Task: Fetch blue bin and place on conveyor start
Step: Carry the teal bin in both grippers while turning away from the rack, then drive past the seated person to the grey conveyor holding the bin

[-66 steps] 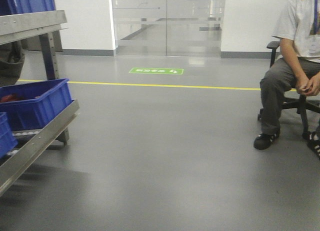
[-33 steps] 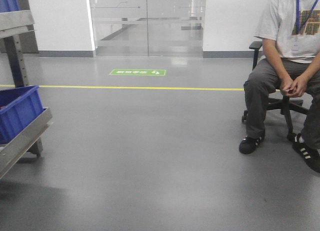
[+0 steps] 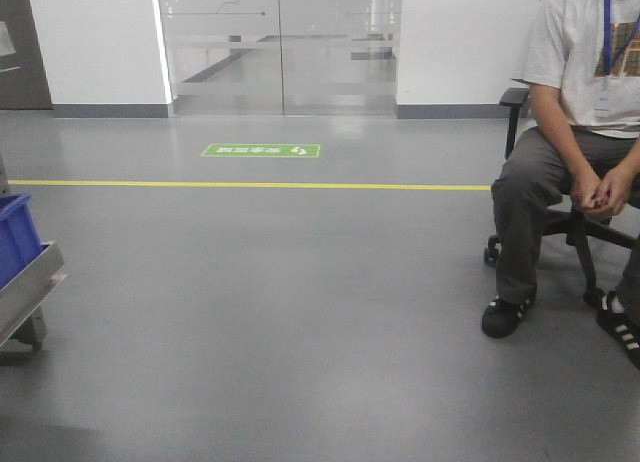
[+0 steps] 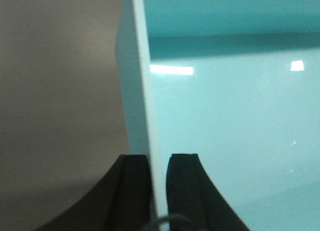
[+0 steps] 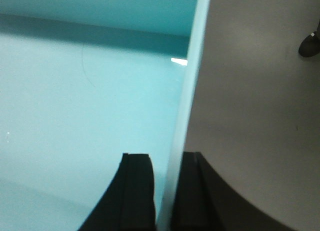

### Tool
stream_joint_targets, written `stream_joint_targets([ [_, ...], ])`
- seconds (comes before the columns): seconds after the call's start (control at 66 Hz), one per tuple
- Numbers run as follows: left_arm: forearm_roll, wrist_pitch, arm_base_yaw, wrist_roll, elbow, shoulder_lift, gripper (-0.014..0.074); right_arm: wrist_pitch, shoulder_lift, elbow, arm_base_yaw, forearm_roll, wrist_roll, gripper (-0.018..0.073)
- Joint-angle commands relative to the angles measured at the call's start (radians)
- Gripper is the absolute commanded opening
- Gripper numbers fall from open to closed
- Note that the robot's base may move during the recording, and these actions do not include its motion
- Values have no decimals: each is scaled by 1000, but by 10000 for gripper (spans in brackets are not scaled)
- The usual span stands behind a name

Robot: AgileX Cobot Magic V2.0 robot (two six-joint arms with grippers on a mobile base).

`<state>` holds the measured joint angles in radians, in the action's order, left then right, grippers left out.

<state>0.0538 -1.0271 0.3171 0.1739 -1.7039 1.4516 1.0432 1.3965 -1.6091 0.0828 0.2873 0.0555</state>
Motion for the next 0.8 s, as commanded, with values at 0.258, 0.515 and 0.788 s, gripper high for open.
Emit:
stream_joint_targets([
  [0.258, -14, 29, -4, -16, -14, -21, -111, -26, -11, -9, -13, -29, 22, -151],
  [0.515, -23, 29, -4, -16, -14, -21, -111, -30, -11, -9, -13, -29, 22, -151],
  [0.788, -40, 29, -4, -16, -14, -21, -111, -34, -11, -9, -13, -29, 22, -151],
])
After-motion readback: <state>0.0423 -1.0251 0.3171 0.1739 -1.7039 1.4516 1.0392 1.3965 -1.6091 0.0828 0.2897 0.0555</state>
